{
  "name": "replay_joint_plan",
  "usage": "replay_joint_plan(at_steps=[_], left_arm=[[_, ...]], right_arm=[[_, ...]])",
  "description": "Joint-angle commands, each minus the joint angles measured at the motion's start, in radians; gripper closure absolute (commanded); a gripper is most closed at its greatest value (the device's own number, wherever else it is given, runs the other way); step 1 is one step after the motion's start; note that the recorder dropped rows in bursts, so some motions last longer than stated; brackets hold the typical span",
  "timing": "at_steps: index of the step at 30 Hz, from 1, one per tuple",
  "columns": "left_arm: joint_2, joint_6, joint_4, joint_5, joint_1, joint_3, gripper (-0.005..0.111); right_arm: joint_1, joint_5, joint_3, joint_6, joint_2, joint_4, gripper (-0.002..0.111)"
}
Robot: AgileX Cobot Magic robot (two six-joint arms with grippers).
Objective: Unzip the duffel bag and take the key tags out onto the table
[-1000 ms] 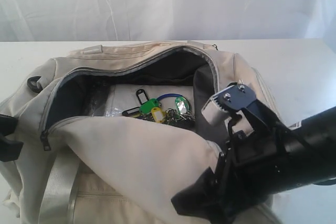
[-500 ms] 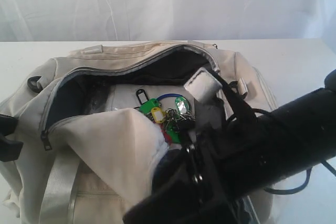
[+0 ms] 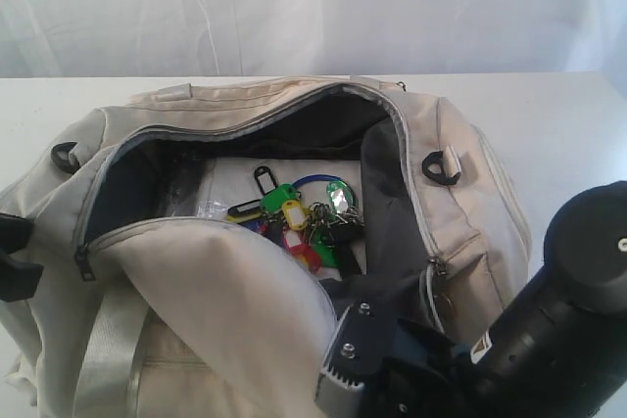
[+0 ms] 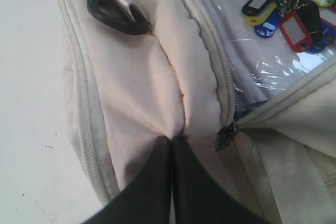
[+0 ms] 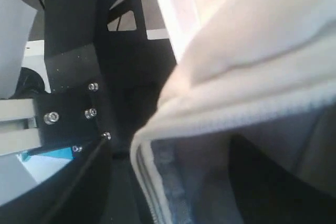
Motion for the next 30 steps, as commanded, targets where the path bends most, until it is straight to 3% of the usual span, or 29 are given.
replay_joint_plan(at_steps=[1, 6, 12, 15, 21, 24, 28, 30], left_arm=[[-0.019, 0.002, -0.06, 0.049, -0.001, -0.044, 0.107], [-0.028, 0.17, -0.191, 0.133, -0.001, -0.18, 0.107], [0.007, 0.442, -0.462, 0.23, -0.001, -0.322, 0.107], [0.049, 0.466, -0.463, 0.254, -0.001, -0.341, 0.107], [0.131, 0.404, -0.231, 0.349, -0.001, -0.339, 0.105], [0.159, 0.33, -0.114, 0.411, -0.001, -0.339, 0.085], [0.168, 0.246, -0.048, 0.443, -0.001, -0.339, 0.033], [0.164, 0.213, -0.041, 0.456, -0.001, -0.354, 0.021]], right_arm=[[0.004, -0.031, 0.016, 0.014, 0.031, -0.009, 0.049], [0.004, -0.069, 0.018, 0.014, 0.039, -0.009, 0.049], [0.004, -0.079, 0.018, 0.037, 0.041, -0.007, 0.049], [0.004, -0.079, 0.018, 0.057, 0.041, -0.007, 0.049], [0.004, -0.079, 0.018, 0.059, 0.041, -0.007, 0.049], [0.004, -0.079, 0.018, 0.059, 0.041, -0.007, 0.049], [0.004, -0.079, 0.018, 0.059, 0.041, -0.007, 0.049], [0.004, -0.079, 0.018, 0.059, 0.041, -0.007, 0.049]])
